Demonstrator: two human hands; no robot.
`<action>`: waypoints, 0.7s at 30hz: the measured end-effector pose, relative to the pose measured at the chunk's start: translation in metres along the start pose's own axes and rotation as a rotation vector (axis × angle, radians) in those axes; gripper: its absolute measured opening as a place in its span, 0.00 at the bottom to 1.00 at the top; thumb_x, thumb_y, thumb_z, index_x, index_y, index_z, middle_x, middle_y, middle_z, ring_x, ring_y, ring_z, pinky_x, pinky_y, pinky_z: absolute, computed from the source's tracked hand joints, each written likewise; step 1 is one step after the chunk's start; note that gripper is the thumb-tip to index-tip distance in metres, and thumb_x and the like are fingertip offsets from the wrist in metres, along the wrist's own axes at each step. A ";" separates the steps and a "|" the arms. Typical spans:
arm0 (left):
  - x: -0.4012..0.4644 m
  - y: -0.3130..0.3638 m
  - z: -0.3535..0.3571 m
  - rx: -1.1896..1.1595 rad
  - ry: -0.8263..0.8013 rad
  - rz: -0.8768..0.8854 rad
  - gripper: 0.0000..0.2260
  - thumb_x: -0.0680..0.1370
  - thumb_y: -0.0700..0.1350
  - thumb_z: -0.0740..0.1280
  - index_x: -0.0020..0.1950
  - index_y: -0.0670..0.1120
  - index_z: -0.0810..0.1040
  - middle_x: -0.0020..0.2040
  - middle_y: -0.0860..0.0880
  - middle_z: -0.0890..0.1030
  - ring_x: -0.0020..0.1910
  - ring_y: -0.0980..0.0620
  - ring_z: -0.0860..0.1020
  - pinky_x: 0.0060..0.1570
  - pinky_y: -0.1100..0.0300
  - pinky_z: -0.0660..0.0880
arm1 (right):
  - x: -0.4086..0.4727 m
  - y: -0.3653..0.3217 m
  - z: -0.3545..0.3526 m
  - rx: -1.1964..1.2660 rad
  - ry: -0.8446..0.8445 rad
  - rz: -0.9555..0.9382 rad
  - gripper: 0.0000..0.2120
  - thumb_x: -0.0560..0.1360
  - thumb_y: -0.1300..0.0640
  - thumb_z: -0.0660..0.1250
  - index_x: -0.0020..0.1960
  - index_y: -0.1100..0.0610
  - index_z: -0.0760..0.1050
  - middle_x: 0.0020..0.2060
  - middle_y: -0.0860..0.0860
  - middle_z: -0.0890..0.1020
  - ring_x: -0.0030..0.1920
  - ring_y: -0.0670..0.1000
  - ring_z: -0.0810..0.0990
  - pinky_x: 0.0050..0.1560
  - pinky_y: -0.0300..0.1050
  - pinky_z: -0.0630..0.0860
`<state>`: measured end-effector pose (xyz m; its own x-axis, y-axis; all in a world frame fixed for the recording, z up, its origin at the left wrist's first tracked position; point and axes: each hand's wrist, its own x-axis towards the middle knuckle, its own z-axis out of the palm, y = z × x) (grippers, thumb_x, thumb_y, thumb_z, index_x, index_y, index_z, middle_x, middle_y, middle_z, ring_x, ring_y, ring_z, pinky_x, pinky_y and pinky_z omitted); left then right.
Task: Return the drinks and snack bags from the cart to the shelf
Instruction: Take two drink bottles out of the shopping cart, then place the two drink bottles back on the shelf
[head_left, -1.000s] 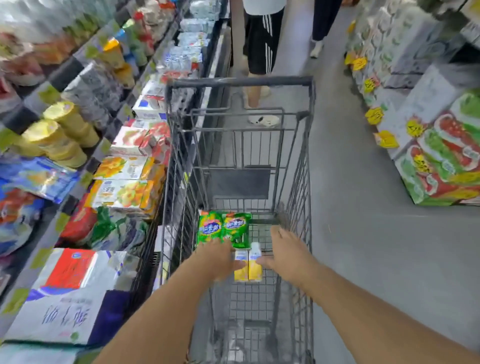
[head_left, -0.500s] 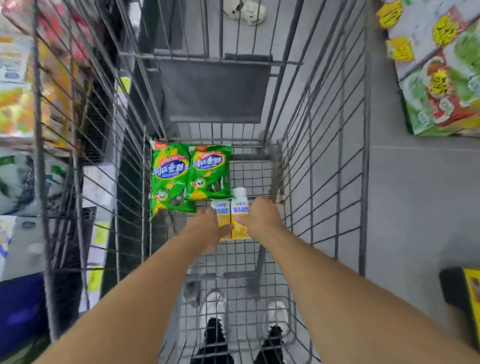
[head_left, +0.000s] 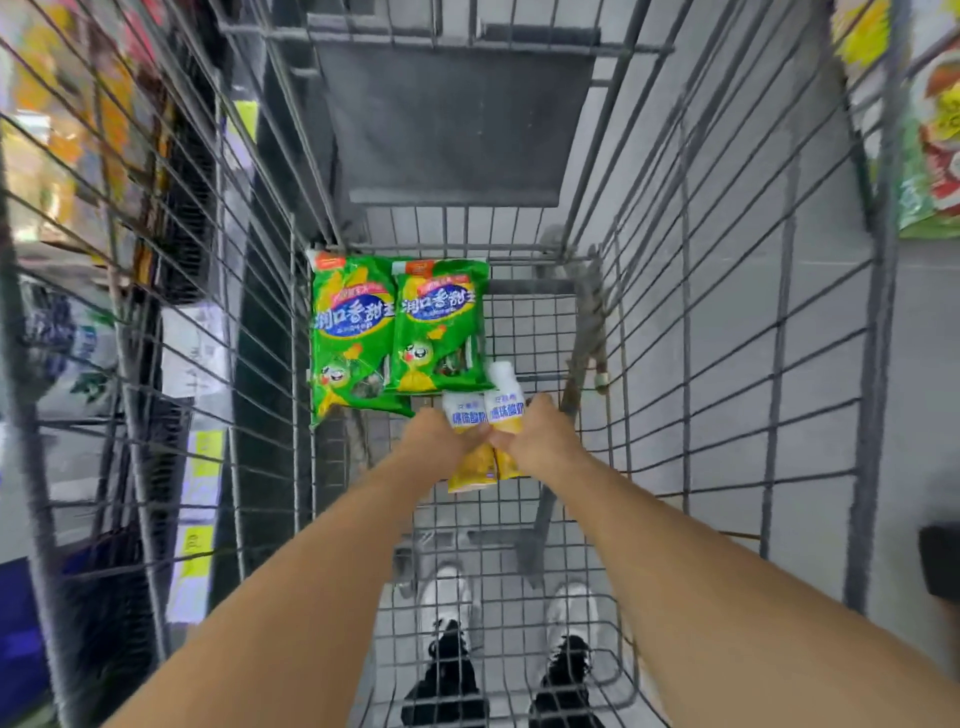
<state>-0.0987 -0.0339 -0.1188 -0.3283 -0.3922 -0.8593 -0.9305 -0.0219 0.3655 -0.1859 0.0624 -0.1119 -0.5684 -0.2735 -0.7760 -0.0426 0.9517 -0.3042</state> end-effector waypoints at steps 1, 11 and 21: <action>-0.001 -0.002 0.001 -0.038 -0.036 -0.026 0.17 0.79 0.53 0.69 0.56 0.39 0.78 0.50 0.42 0.82 0.54 0.42 0.80 0.48 0.52 0.73 | -0.001 0.002 -0.002 -0.026 0.013 -0.006 0.30 0.71 0.46 0.76 0.62 0.62 0.68 0.56 0.57 0.81 0.55 0.58 0.81 0.45 0.48 0.74; -0.066 -0.025 0.002 -0.307 -0.239 -0.179 0.19 0.72 0.50 0.78 0.57 0.42 0.79 0.49 0.44 0.86 0.43 0.48 0.84 0.40 0.56 0.80 | -0.081 0.011 -0.031 -0.142 -0.114 0.006 0.25 0.65 0.46 0.79 0.54 0.57 0.74 0.47 0.51 0.79 0.49 0.53 0.81 0.49 0.49 0.80; -0.251 0.023 -0.107 -0.477 0.075 0.077 0.28 0.63 0.56 0.81 0.56 0.45 0.76 0.51 0.46 0.84 0.52 0.45 0.84 0.55 0.45 0.81 | -0.228 -0.078 -0.172 0.071 -0.103 -0.360 0.21 0.65 0.59 0.81 0.50 0.55 0.72 0.42 0.49 0.80 0.36 0.47 0.79 0.28 0.33 0.75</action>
<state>-0.0200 -0.0343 0.1434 -0.3644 -0.4743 -0.8014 -0.7200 -0.4023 0.5655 -0.1944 0.0746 0.1835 -0.4416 -0.6047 -0.6628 -0.1658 0.7810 -0.6021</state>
